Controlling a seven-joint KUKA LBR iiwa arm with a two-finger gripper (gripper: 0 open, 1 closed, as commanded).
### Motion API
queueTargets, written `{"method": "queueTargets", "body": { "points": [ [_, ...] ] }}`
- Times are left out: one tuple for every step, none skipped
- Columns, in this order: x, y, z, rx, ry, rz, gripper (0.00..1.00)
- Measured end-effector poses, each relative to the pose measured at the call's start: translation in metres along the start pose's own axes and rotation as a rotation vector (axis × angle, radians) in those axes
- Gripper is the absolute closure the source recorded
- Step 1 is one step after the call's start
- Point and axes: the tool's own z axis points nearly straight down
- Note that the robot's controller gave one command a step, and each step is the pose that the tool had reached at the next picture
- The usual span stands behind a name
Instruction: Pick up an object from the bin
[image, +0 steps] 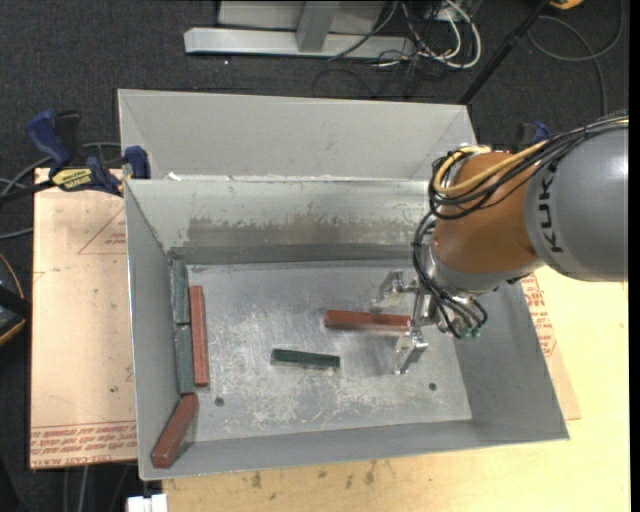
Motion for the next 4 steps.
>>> {"method": "queueTargets", "body": {
  "points": [
    [-0.032,-0.005,-0.012,0.0,-0.007,0.236,0.0],
    [-0.03,-0.029,0.025,0.001,-0.006,0.248,0.0],
    [-0.058,-0.007,0.03,0.007,-0.018,0.285,1.0],
    [-0.058,-0.007,0.03,0.006,-0.018,0.285,1.0]
  ]
}}
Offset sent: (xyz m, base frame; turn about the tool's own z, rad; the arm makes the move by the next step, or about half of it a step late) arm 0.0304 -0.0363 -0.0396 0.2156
